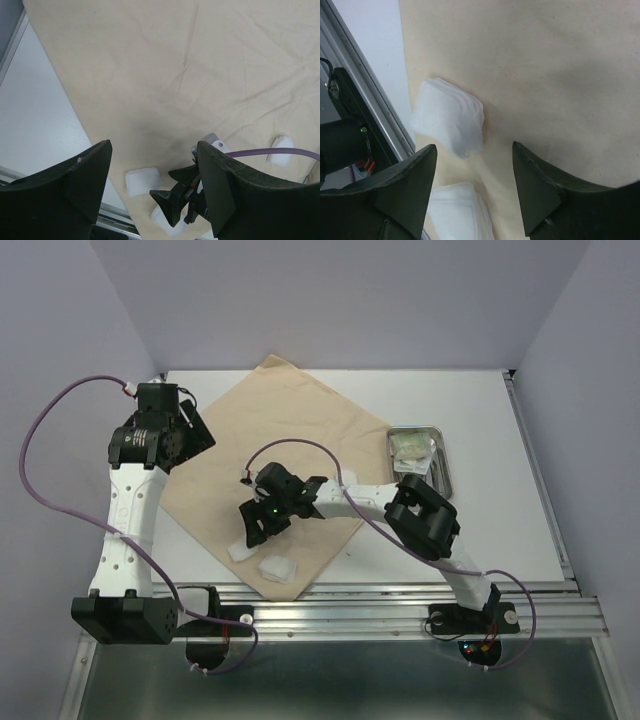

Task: Prepare the surgical pack
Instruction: Pick up the medical item from the surgical kit.

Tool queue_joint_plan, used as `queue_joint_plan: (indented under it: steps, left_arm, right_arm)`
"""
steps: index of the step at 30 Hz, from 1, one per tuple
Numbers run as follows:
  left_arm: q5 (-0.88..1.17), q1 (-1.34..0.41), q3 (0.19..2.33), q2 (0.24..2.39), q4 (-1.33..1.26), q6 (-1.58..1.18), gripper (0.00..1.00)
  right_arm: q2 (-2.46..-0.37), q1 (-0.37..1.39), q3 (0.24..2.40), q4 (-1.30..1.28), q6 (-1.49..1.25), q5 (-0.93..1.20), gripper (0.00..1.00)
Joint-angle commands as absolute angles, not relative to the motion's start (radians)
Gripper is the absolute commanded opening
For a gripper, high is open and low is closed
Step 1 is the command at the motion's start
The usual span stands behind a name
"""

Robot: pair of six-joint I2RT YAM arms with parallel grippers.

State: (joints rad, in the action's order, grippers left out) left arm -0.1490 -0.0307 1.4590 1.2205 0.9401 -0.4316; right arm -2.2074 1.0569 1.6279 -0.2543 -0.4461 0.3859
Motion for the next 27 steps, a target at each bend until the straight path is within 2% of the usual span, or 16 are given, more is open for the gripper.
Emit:
queue_joint_plan:
  steps: [1,10,16,17,24,27]
  left_arm:
    - [-0.163,-0.023,1.444,1.193,0.937,-0.425,0.80]
    - [-0.153,-0.020,1.424,1.187,0.928,-0.417,0.80]
    - [-0.153,-0.018,1.417,1.183,0.927,-0.414,0.80]
    - [-0.153,-0.018,1.414,1.183,0.925,-0.414,0.80]
    - [-0.153,-0.018,1.407,1.181,0.919,-0.413,0.80]
    - [-0.153,-0.017,1.401,1.180,0.911,-0.410,0.80]
  right_arm:
    - [-2.236,1.065,1.680,-0.196,-0.471,0.431,0.67]
    - [-2.295,1.074,1.713,-0.189,-0.495,0.449,0.49]
    - [-2.275,1.074,1.712,-0.187,-0.499,0.448,0.28]
    - [-2.261,1.074,1.707,-0.184,-0.497,0.445,0.22]
    - [-2.197,1.074,1.700,-0.190,-0.471,0.396,0.01]
    - [-2.163,1.063,1.703,-0.224,-0.425,0.413,0.01]
